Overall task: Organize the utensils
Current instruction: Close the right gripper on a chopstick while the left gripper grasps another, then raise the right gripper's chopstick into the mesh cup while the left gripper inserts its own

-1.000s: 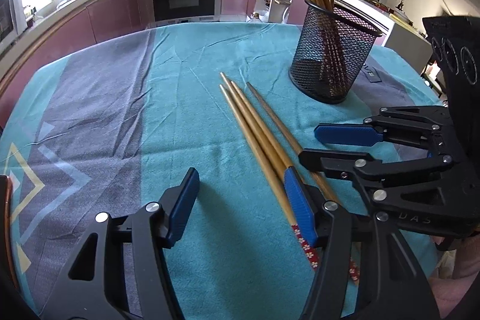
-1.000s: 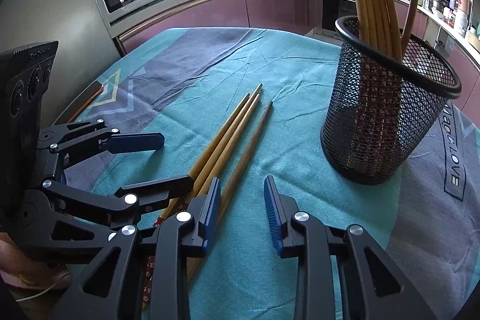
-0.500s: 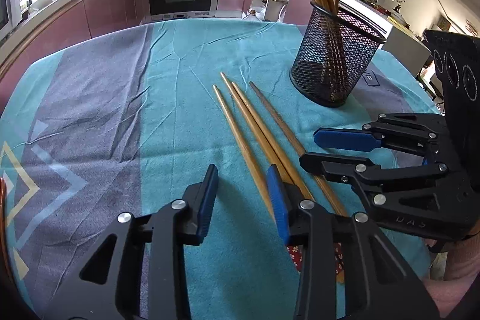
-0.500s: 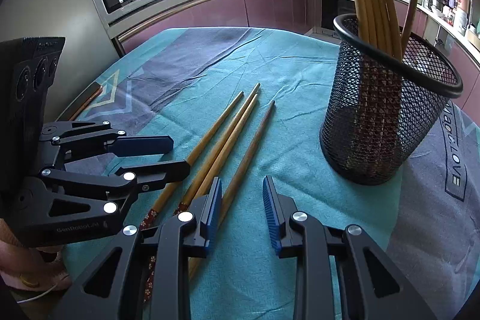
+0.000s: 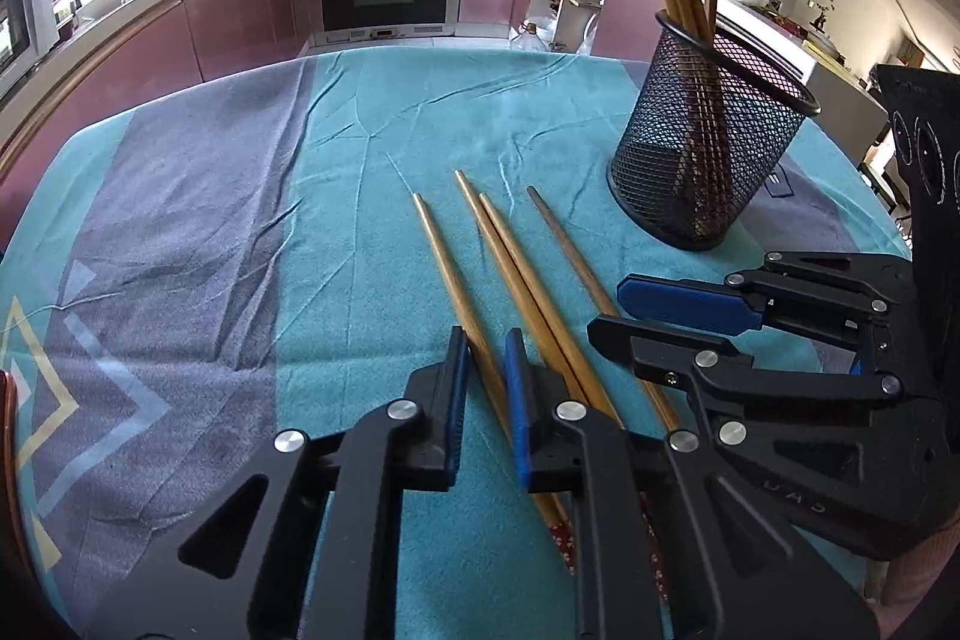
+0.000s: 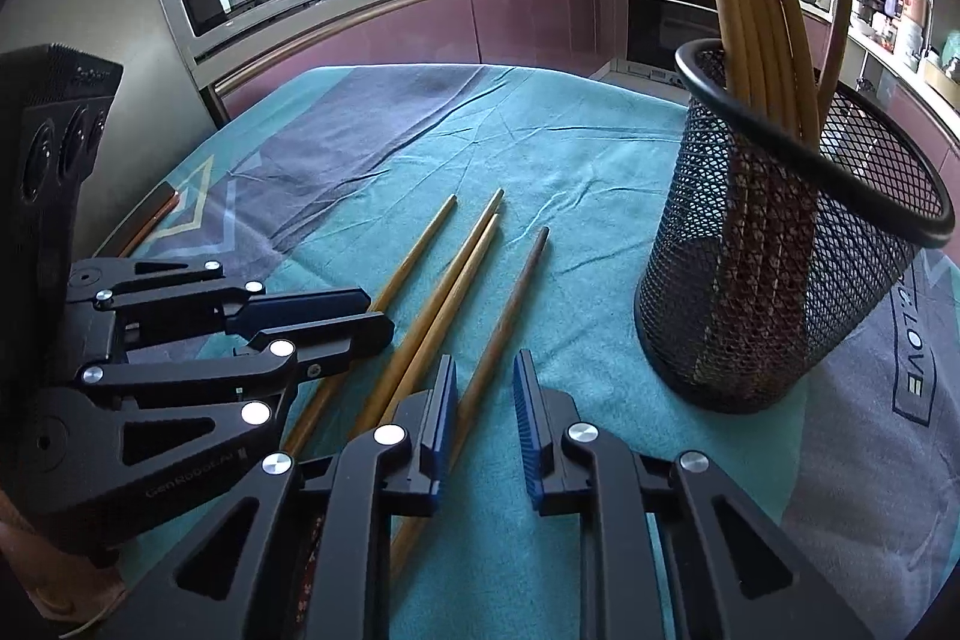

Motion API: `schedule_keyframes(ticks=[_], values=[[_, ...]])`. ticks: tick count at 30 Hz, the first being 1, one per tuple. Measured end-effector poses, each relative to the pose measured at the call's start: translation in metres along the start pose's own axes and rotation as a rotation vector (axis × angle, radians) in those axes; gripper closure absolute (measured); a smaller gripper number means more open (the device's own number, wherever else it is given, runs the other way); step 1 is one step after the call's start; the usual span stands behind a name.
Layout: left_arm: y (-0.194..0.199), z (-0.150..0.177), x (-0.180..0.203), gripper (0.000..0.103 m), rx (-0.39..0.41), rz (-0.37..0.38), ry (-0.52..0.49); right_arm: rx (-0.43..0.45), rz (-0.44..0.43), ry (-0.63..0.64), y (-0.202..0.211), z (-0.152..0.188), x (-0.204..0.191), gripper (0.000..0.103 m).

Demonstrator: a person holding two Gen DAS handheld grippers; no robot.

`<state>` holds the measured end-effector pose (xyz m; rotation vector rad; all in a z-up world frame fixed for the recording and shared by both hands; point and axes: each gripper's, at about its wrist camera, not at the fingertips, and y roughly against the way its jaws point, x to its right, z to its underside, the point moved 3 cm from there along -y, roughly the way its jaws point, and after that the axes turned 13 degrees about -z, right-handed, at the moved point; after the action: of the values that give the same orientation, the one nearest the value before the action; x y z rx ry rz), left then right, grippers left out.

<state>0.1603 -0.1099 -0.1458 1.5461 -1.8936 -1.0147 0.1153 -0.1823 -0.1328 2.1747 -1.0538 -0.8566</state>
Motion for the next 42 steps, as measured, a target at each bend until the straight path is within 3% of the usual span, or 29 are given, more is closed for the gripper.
schedule_keyframes(ticks=[11,22,34,42], values=[[0.0,0.0,0.001,0.095,-0.007,0.01,0.044,0.01,-0.02,-0.037,0.004,0.001,0.009,0.097],[0.013,0.0,0.002,0.095,0.014,0.03,0.048,0.051,-0.043,-0.033,0.025,0.003,0.006,0.098],[0.06,-0.011,-0.005,0.095,0.109,0.078,0.056,0.166,-0.063,0.004,0.073,-0.005,-0.004,0.098],[0.11,-0.031,-0.01,0.096,0.198,0.188,0.067,0.274,-0.042,0.011,0.118,-0.015,0.001,0.098]])
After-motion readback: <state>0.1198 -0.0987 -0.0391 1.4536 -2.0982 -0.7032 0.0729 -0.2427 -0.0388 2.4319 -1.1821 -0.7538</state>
